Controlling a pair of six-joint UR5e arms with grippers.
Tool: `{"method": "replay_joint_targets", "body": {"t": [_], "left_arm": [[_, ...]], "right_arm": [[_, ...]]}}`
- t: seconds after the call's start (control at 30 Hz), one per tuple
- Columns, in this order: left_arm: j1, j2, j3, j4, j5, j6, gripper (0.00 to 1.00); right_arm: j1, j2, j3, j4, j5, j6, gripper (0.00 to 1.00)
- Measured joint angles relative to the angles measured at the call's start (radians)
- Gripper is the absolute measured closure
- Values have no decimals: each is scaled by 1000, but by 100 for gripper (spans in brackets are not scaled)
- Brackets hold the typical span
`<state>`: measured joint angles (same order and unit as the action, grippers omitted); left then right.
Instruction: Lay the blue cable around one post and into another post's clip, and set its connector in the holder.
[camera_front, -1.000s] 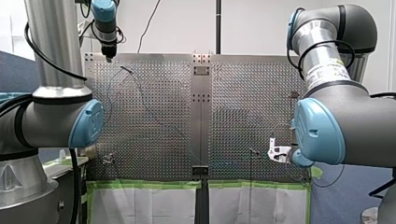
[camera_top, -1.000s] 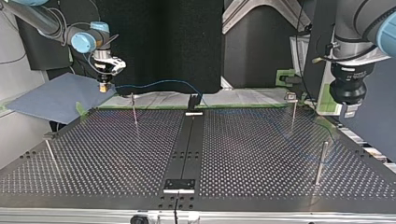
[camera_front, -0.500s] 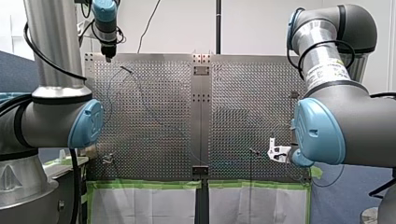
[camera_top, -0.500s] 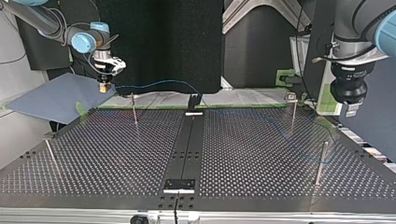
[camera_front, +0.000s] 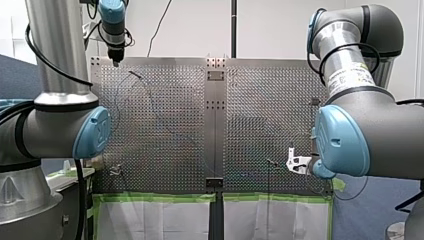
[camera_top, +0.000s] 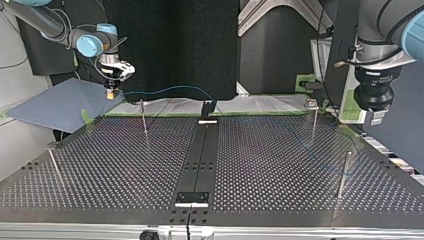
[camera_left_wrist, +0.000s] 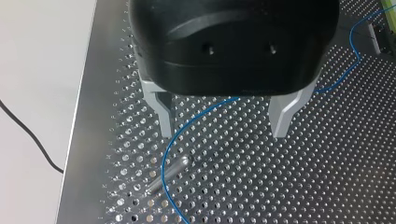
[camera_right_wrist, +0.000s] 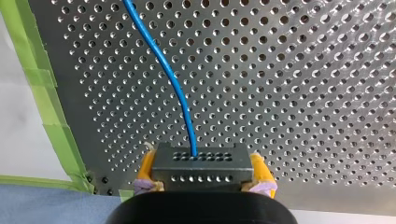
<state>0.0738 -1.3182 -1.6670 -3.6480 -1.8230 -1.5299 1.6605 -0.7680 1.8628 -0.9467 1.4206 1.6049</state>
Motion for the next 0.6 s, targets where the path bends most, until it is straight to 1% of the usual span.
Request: {"method": "replay_joint_targets", "body": {"t": [0.43, 0.53, 0.6], "left_arm": [[-6, 0, 0, 0, 1, -3, 1], [-7, 2, -1, 5, 8, -7, 1], [-9, 5, -5, 16, 21, -12, 1]], "right_arm": [[0, 0, 0, 0, 0, -1, 97], [0, 0, -2, 3, 0, -2, 97], [0, 0, -3, 5, 0, -2, 97]]}}
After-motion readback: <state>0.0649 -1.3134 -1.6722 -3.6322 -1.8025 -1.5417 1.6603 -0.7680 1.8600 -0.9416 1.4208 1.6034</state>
